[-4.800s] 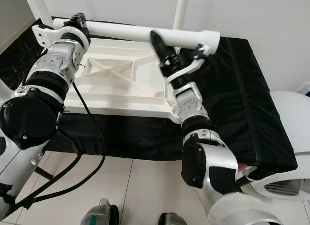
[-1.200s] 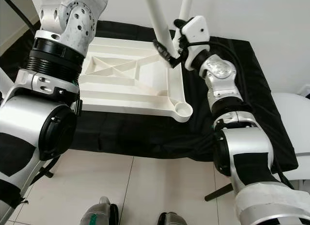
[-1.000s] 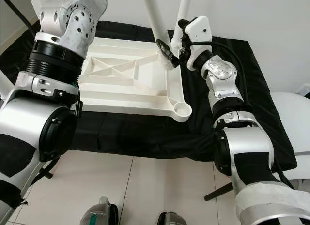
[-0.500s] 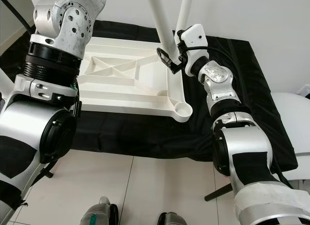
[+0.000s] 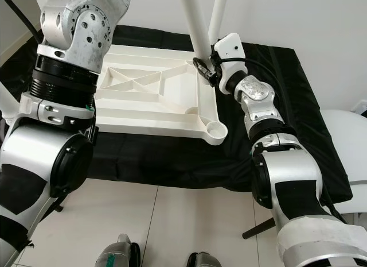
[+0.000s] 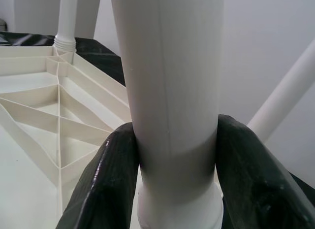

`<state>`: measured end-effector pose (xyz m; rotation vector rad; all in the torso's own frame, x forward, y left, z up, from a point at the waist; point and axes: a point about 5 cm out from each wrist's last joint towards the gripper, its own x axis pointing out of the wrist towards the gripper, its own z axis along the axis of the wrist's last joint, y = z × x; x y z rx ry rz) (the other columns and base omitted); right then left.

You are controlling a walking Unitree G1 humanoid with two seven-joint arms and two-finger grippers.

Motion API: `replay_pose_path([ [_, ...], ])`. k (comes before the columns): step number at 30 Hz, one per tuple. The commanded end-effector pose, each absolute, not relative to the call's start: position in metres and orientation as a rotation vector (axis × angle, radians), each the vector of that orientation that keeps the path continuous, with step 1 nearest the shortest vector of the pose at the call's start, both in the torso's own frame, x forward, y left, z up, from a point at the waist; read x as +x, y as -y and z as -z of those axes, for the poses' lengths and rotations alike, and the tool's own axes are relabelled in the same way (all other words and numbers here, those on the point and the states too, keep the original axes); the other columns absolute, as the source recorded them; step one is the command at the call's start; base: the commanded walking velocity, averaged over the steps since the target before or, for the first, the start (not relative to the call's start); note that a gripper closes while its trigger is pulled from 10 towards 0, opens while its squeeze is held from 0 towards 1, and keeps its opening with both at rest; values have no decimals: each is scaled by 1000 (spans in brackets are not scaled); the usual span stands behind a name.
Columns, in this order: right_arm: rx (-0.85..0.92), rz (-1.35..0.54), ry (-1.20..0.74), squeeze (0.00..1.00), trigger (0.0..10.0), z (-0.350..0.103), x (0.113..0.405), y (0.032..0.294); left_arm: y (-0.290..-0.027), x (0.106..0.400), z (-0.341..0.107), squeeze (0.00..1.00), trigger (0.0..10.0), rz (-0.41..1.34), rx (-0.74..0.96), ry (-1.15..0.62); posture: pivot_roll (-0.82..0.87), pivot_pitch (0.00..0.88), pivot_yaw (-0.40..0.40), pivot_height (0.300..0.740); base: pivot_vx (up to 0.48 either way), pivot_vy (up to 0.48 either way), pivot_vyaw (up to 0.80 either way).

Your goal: Building children table

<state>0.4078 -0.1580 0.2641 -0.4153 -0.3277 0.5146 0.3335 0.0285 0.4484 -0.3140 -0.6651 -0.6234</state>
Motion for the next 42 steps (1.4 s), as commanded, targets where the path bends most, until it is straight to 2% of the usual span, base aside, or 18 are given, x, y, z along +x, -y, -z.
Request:
replay_pose_path([
  [1, -379, -476, 328, 0, 0, -268, 410, 162, -12, 319, -449, 0, 10000, 836, -274, 694, 72, 45, -24, 740, 0, 0, 0],
  [2, -379, -476, 328, 0, 0, -268, 410, 162, -12, 319, -449, 0, 10000, 836, -274, 694, 72, 45, -24, 740, 0, 0, 0],
  [3, -371, -467, 331, 0, 3059, -269, 410, 163, -10, 317, -447, 0, 10000, 853, -273, 687, 71, 45, -24, 740, 0, 0, 0],
  [4, -371, -467, 331, 0, 3059, -269, 410, 163, -10, 317, -447, 0, 10000, 853, -273, 687, 71, 45, -24, 740, 0, 0, 0],
  [5, -360, -456, 329, 0, 10000, -269, 410, 164, -8, 317, -443, 0, 10000, 864, -283, 670, 69, 45, -21, 740, 0, 0, 0],
  [6, -360, -456, 329, 0, 10000, -269, 410, 164, -8, 317, -443, 0, 10000, 864, -283, 670, 69, 45, -21, 740, 0, 0, 0],
  [7, -339, -435, 330, 0, 10000, -271, 411, 165, -5, 319, -435, 1000, 10000, 875, -310, 630, 68, 49, -20, 740, 0, 0, 0],
  [17, -320, -416, 327, 0, 10000, -270, 412, 164, -5, 325, -426, 1000, 10000, 886, -399, 551, 71, 49, -23, 740, 0, 0, 0],
  [18, -306, -411, 331, 0, 10000, -269, 412, 163, -5, 330, -416, 0, 10000, 886, -434, 503, 73, 46, -24, 740, 0, 0, 0],
  [20, -306, -411, 331, 0, 10000, -269, 412, 163, -5, 330, -416, 0, 10000, 886, -434, 503, 73, 46, -24, 740, 0, 0, 0],
  [26, -172, -370, 347, 0, 10000, -272, 413, 164, -6, 338, -376, 0, 10000, 901, -442, 358, 65, 45, -23, 740, 0, 0, 0],
  [27, -98, -341, 342, 0, 10000, -269, 414, 168, -11, 340, -351, 0, 10000, 920, -395, 295, 64, 51, -21, 740, 0, 0, 0],
  [32, -55, -303, 329, 0, 10000, -265, 414, 174, -19, 341, -338, 0, 10000, 924, -391, 270, 60, 60, -22, 740, 0, 0, 0],
  [34, 47, -263, 302, 0, 10000, -257, 413, 184, -33, 345, -323, 0, 10000, 867, -373, 245, 60, 62, -23, 740, 0, 0, 0],
  [37, 88, -258, 295, 0, 10000, -254, 413, 187, -38, 347, -317, 0, 10000, 842, -354, 235, 59, 66, -27, 740, 0, 0, 0],
  [39, 197, -310, 281, 0, 10000, -244, 410, 189, -47, 351, -293, 0, 10000, 760, -226, 190, 54, 72, -30, 740, 0, 0, 0],
  [41, 197, -310, 281, 0, 10000, -244, 410, 189, -47, 351, -293, 0, 10000, 760, -226, 190, 54, 72, -30, 740, 0, 0, 0],
  [42, 302, -377, 274, 0, 10000, -230, 406, 189, -59, 355, -272, 0, 10000, 680, -155, 149, 48, 77, -29, 740, 0, 0, 0],
])
